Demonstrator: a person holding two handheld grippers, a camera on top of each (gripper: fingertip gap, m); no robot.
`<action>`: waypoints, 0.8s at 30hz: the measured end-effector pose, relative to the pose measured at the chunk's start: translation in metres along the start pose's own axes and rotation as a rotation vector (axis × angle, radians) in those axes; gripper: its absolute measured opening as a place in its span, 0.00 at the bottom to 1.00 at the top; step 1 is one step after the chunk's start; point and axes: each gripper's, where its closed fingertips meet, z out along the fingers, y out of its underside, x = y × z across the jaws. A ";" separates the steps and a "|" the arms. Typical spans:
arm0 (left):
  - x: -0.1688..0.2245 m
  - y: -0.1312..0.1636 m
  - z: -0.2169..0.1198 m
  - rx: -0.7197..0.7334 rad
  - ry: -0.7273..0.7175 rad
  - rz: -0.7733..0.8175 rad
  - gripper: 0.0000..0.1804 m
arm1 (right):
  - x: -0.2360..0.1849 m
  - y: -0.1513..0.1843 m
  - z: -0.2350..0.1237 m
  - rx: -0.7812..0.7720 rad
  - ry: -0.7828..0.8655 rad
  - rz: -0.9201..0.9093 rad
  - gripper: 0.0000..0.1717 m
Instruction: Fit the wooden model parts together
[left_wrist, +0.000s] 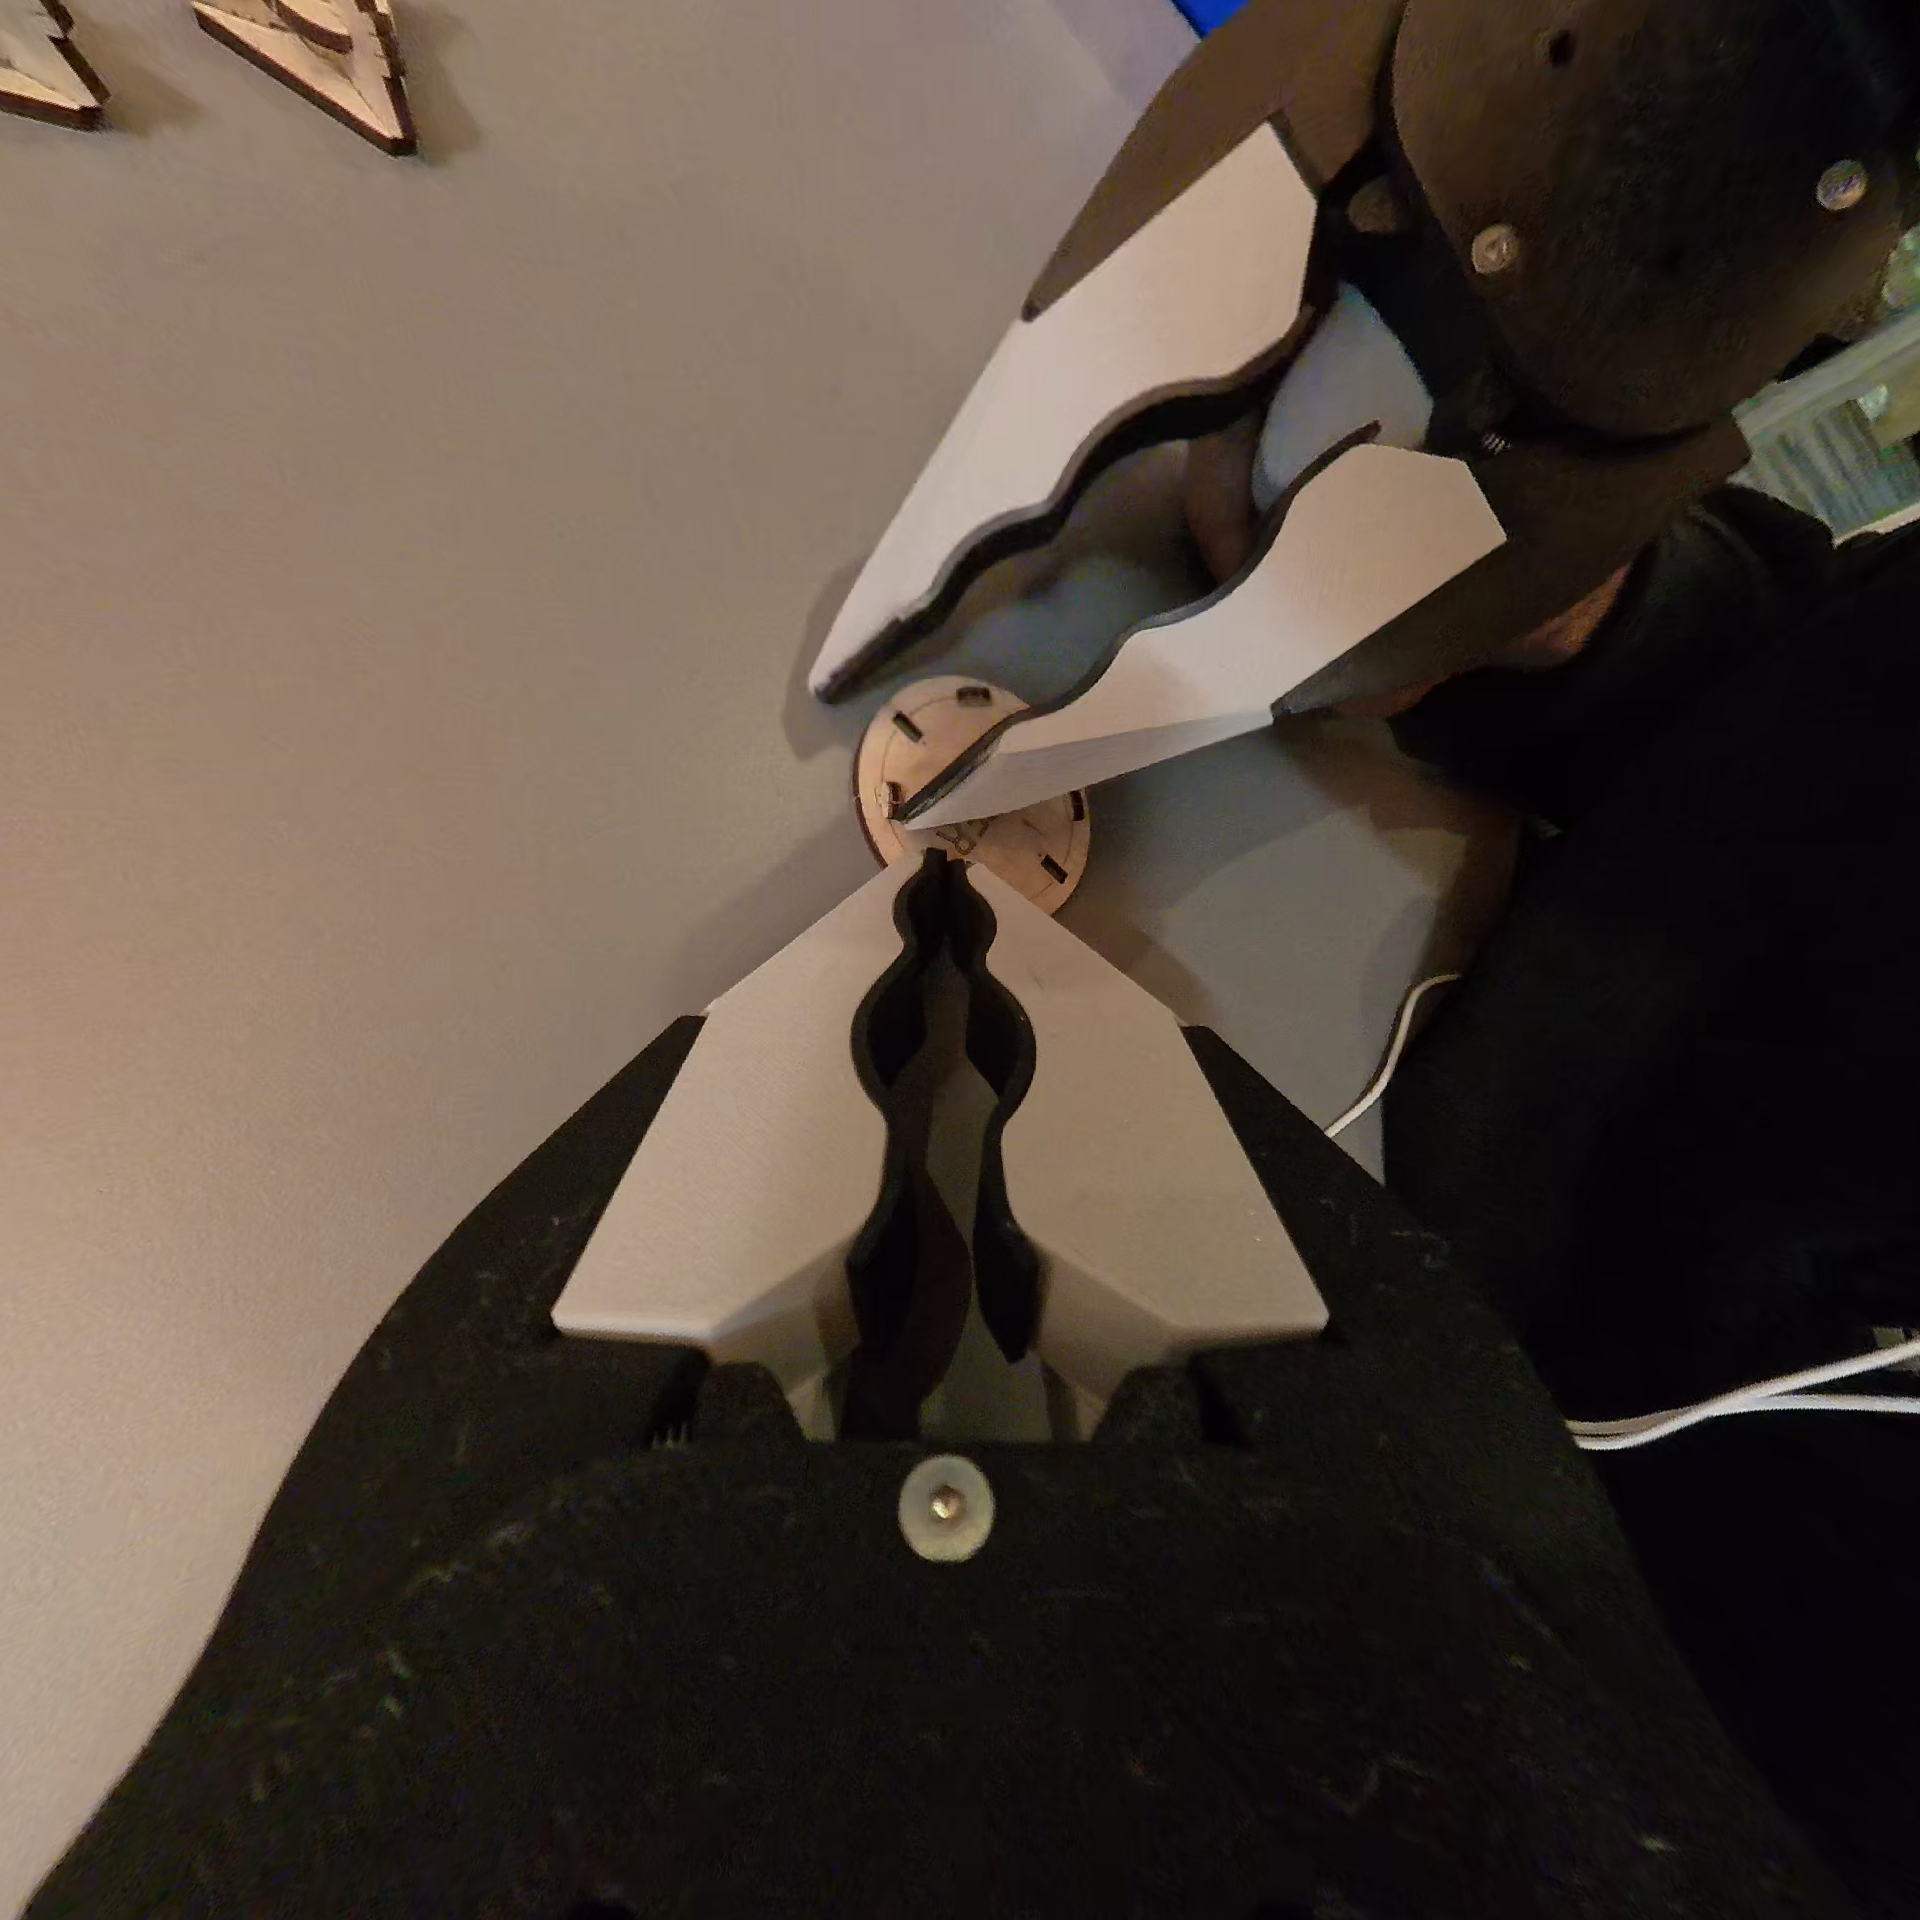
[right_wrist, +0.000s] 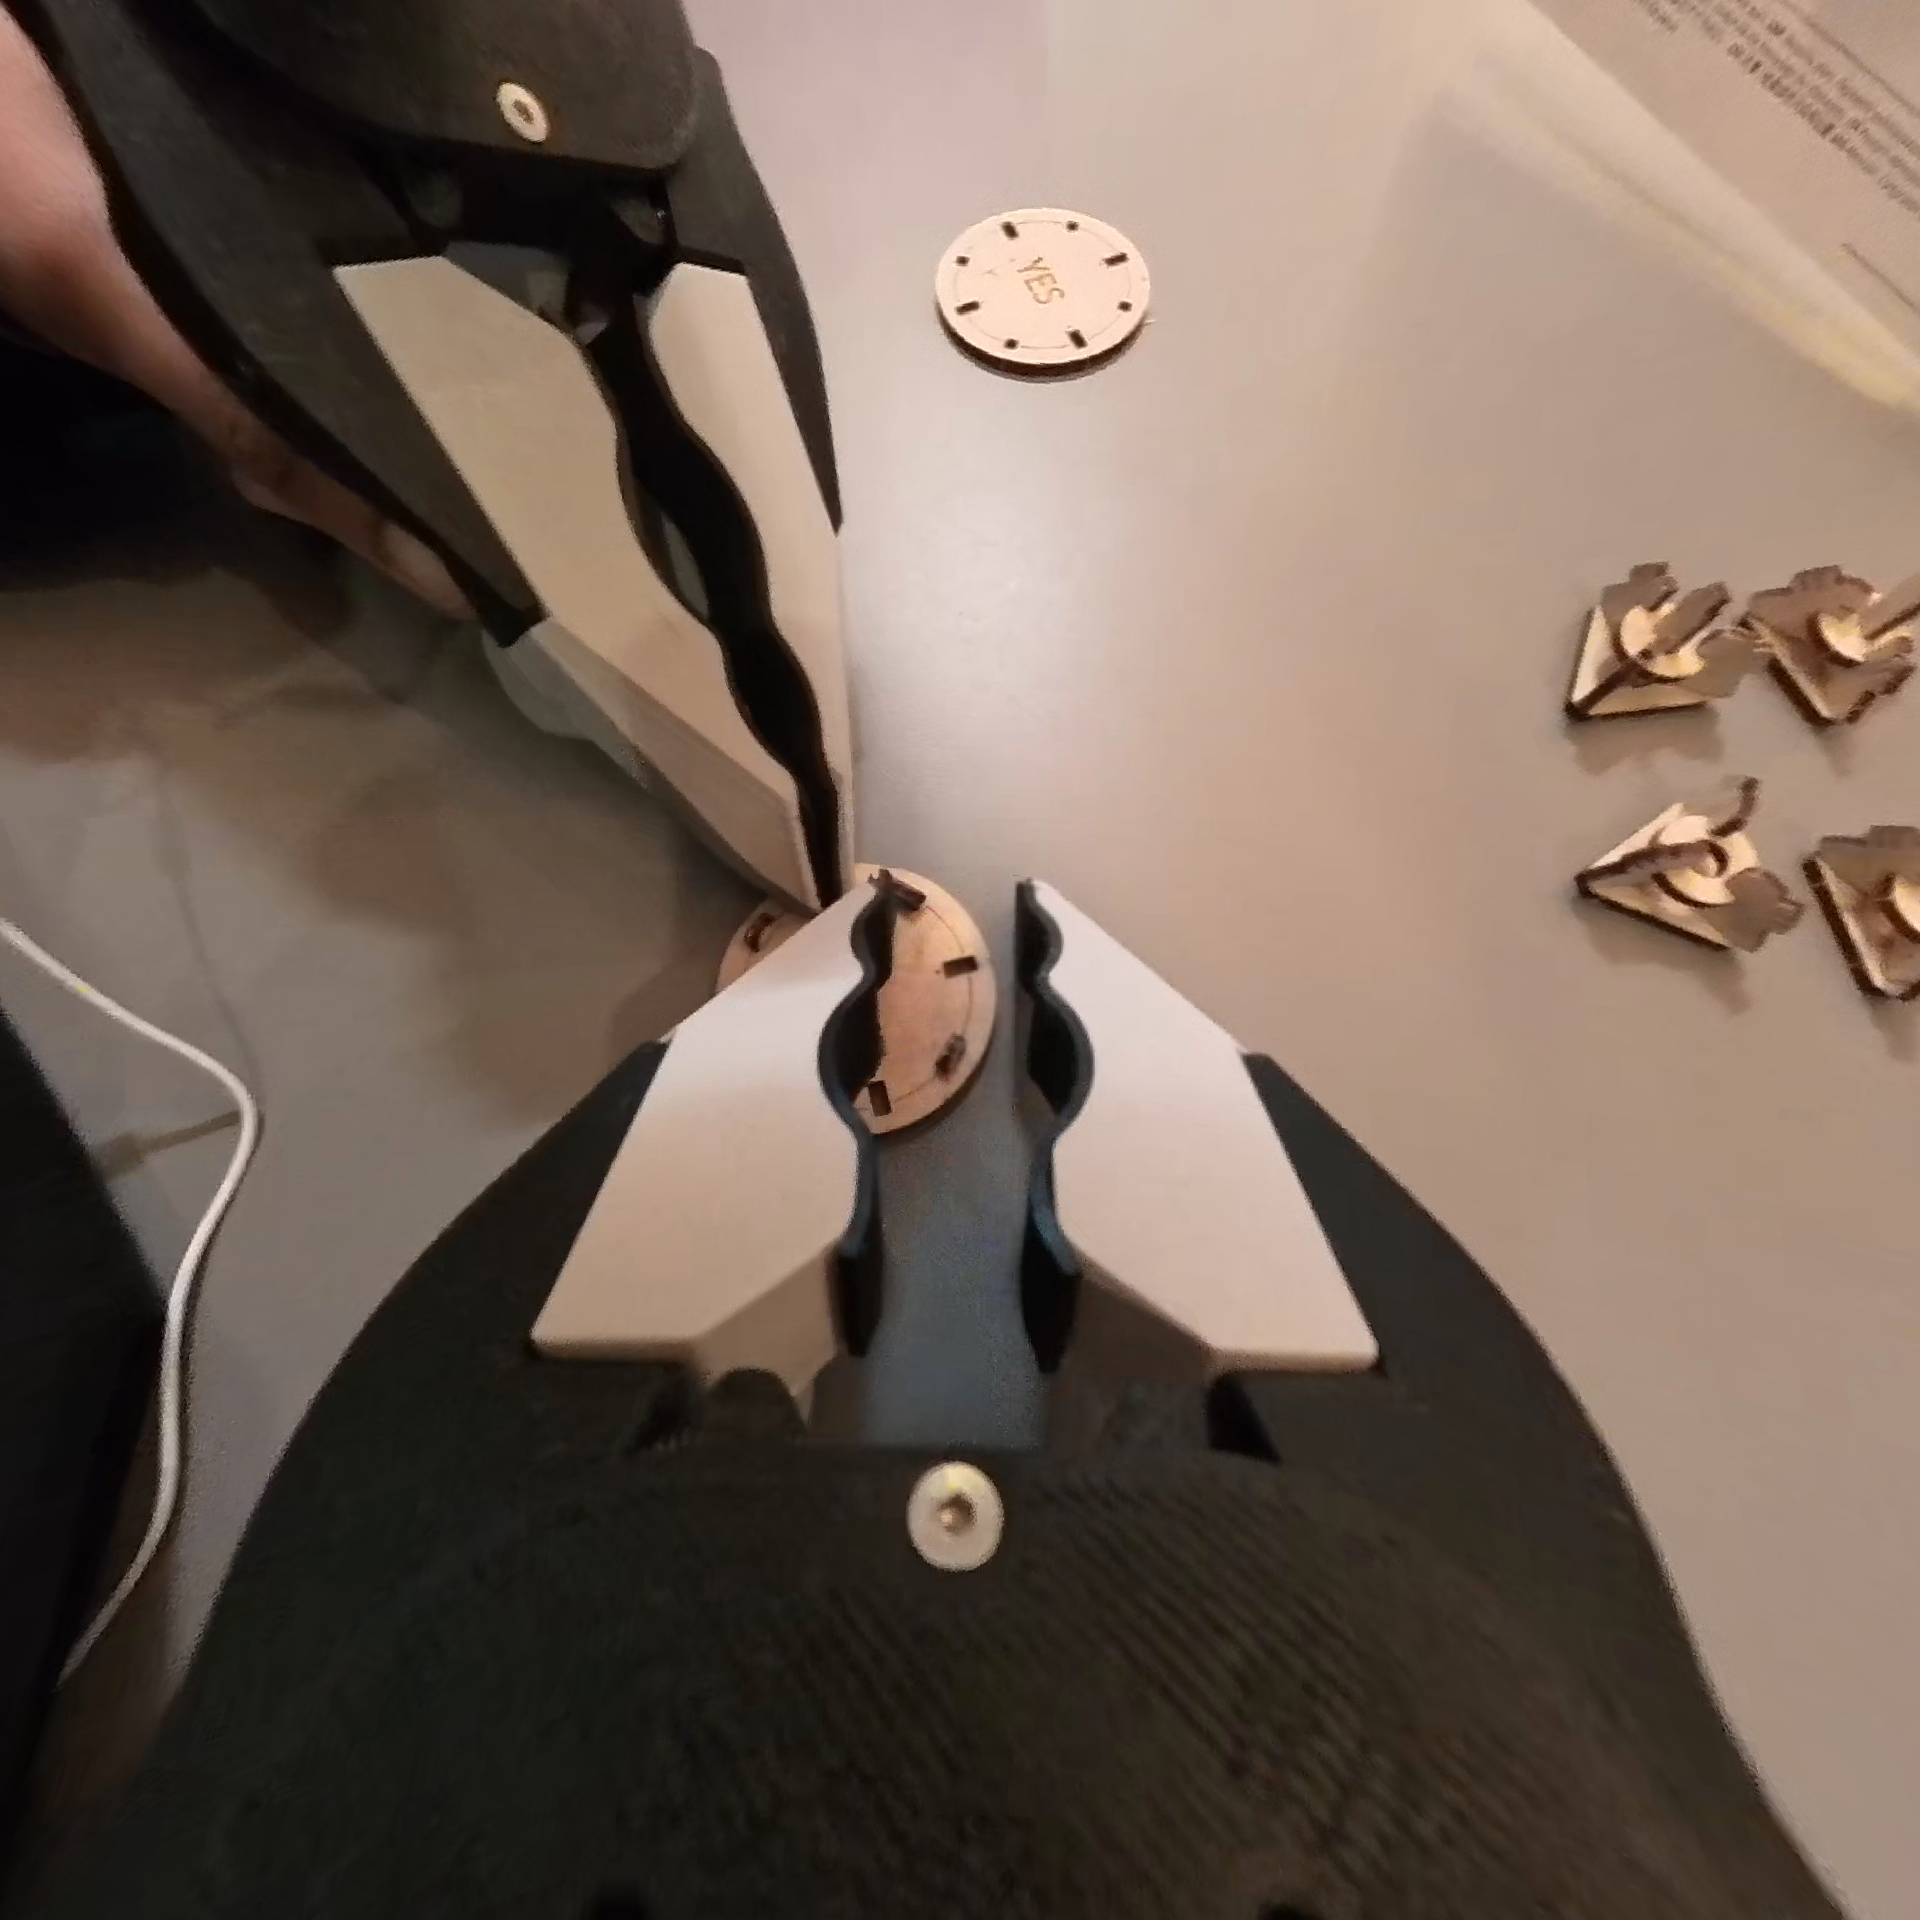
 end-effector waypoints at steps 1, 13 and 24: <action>0.000 0.000 0.000 0.000 -0.002 0.002 0.01 | 0.001 0.000 0.000 0.000 -0.005 0.016 0.13; 0.000 0.000 0.000 0.004 -0.014 0.000 0.01 | 0.013 -0.003 -0.009 0.049 0.112 -0.054 0.05; 0.000 0.001 0.000 0.006 -0.006 -0.012 0.01 | 0.001 -0.001 0.002 0.000 0.034 0.027 0.16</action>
